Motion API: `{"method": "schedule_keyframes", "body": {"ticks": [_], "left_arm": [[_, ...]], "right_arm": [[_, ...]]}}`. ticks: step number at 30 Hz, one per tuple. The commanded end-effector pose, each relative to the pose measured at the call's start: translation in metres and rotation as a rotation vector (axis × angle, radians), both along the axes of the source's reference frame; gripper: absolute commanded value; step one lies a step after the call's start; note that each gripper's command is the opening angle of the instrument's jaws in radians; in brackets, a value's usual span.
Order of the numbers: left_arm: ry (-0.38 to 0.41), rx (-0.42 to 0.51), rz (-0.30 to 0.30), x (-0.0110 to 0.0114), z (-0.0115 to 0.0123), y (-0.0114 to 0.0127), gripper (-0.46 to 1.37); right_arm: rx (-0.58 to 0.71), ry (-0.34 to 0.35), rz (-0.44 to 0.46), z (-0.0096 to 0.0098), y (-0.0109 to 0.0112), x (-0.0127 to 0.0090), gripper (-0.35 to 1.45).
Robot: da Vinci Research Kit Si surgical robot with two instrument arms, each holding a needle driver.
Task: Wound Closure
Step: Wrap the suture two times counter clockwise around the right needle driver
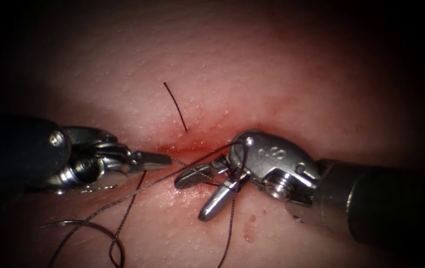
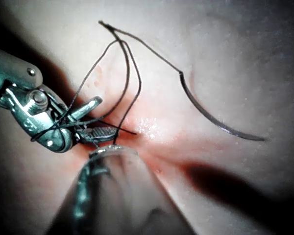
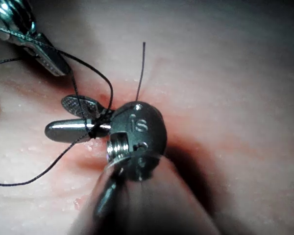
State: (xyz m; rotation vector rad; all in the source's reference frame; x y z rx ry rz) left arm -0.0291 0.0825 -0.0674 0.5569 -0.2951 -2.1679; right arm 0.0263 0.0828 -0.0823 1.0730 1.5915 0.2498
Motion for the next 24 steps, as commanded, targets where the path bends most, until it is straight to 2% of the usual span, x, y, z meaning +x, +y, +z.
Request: {"method": "schedule_keyframes", "body": {"ticks": [1,11,13,20,21,24], "left_arm": [[0.009,0.008,0.003,0.0000,0.0004,-0.0003,-0.35],[0.016,0.019,-0.014,-0.0006,0.0029,-0.0017,-0.35],[0.001,0.016,-0.024,-0.0009,0.0027,-0.0016,-0.35],[-0.031,0.008,-0.048,-0.0010,0.0017,-0.0010,-0.35],[-0.030,0.011,-0.055,-0.0011,0.0017,-0.0011,-0.35],[-0.029,0.010,-0.057,-0.0013,0.0017,-0.0012,-0.35]], "right_arm": [[0.015,-0.001,0.021,-0.0001,0.0001,0.0001,0.42],[0.125,-0.005,0.177,-0.0002,0.0011,0.0012,0.33],[0.172,-0.010,0.220,-0.0002,0.0014,0.0016,0.23],[0.194,-0.018,0.221,-0.0001,0.0015,0.0013,0.18],[0.214,-0.018,0.246,-0.0001,0.0015,0.0014,0.18],[0.259,-0.031,0.238,-0.0003,0.0015,0.0015,0.16]]}}
